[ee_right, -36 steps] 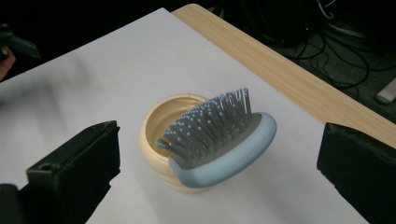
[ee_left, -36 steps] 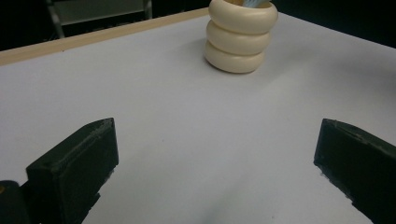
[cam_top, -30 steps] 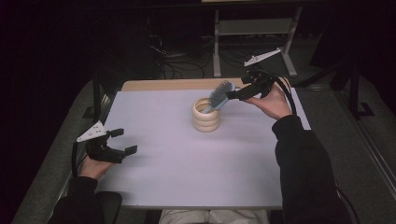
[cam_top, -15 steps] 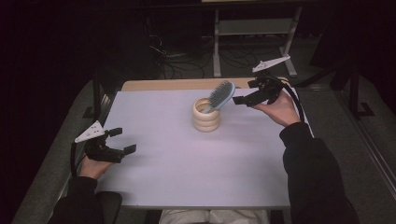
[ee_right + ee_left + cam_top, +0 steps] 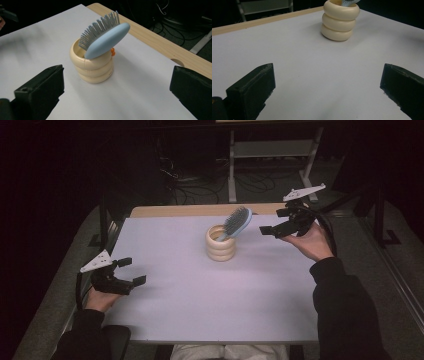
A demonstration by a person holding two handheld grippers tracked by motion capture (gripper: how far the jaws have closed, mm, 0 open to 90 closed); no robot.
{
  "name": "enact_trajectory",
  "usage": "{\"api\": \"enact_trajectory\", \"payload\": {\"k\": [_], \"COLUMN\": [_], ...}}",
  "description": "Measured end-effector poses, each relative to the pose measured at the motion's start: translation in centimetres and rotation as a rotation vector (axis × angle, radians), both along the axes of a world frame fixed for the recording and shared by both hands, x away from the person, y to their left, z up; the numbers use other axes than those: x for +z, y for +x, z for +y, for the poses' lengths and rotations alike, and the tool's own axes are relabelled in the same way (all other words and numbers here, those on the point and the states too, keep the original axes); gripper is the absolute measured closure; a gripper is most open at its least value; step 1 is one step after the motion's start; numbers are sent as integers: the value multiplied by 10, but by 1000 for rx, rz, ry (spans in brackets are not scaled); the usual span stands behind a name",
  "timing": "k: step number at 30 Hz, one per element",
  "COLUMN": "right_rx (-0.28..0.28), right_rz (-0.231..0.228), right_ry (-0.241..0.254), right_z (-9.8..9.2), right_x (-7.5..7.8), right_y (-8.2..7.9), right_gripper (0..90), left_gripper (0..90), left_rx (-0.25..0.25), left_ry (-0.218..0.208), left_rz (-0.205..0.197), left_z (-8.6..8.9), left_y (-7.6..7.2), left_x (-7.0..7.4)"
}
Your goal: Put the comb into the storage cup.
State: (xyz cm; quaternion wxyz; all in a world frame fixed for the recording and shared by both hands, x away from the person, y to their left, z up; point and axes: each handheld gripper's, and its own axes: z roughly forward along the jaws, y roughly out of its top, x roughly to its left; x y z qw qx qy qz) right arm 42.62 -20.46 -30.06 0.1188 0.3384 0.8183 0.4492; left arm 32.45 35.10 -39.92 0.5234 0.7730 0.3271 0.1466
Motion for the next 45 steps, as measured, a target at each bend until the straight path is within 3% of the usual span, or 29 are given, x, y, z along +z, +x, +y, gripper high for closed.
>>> {"api": "enact_trajectory", "payload": {"k": [26,45], "right_rx": [-39,-54], "right_rz": [-7,37], "right_ry": [6,-20], "right_z": [-34,-46], "right_x": [-17,-49], "right_y": [-29,-52], "right_gripper": [0,0], "left_gripper": [0,0], "left_rx": [-11,-22], "left_ry": [-2,-9], "left_rz": [15,25], "left_z": [0,-1], "left_y": [1,1], "left_x": [-2,-3]}}
